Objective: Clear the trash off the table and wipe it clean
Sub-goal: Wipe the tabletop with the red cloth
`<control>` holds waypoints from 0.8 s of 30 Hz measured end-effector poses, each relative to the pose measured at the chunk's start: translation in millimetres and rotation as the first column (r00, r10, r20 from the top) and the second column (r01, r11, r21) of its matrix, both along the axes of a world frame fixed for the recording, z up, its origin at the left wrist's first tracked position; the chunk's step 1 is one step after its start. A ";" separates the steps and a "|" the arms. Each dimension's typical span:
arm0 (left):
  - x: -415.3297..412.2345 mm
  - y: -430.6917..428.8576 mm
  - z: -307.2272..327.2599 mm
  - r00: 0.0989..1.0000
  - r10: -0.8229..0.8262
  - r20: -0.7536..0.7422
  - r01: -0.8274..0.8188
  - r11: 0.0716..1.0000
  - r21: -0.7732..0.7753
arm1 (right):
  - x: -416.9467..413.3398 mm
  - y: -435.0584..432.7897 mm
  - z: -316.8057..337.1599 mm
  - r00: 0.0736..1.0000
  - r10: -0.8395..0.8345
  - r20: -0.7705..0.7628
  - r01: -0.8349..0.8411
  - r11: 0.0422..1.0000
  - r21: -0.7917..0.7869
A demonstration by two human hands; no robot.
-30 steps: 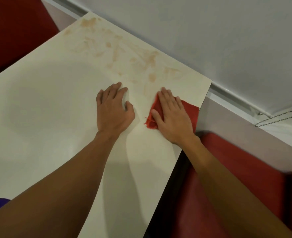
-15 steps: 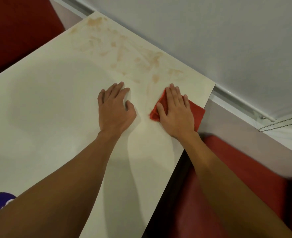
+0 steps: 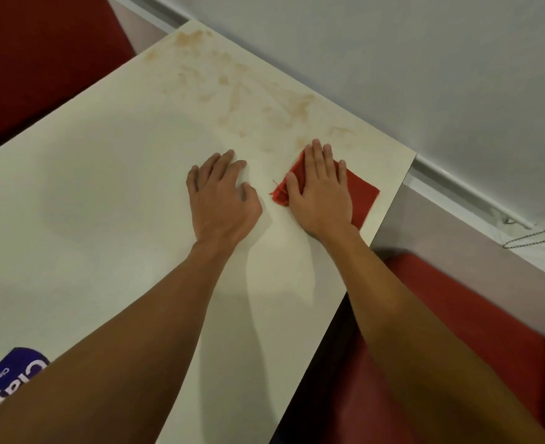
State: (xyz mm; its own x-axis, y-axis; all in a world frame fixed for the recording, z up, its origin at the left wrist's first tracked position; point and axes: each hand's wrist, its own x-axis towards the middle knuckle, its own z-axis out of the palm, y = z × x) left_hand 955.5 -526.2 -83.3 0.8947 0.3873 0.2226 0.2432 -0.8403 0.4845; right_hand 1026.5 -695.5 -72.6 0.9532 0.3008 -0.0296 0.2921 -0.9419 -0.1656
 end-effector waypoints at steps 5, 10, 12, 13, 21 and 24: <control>-2.3 5.7 3.4 0.995 0.089 0.044 -0.083 0.989 -0.121 | -26.2 -29.4 4.2 0.912 0.410 -0.005 -0.410 0.912 -0.014; -1.3 40.6 3.9 0.996 0.065 0.053 -0.061 0.996 -0.068 | 3.5 -14.5 -0.4 0.999 0.049 0.005 -0.049 0.999 -0.021; -1.6 49.9 1.9 0.997 0.053 0.054 -0.049 0.997 -0.068 | 11.2 21.7 0.3 1.000 0.016 0.002 -0.016 1.000 -0.007; -3.6 50.7 0.1 0.998 0.043 0.055 -0.040 0.997 -0.060 | 9.9 34.8 1.1 0.998 0.062 0.003 -0.062 0.998 -0.009; -6.8 48.7 -1.8 0.995 0.070 0.070 -0.064 0.994 -0.087 | -6.4 -9.4 2.9 0.970 0.245 -0.003 -0.245 0.969 -0.016; -6.3 47.6 -1.7 0.995 0.079 0.058 -0.074 0.993 -0.096 | 8.4 34.8 1.1 0.998 0.069 -0.005 -0.069 0.997 -0.015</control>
State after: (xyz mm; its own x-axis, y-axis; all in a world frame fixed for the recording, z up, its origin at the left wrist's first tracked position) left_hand 949.2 -478.6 -85.0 0.8475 0.4756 0.2357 0.2725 -0.7709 0.5758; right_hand 1034.9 -660.7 -71.5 0.9300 0.3654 -0.0390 0.3558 -0.9219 -0.1530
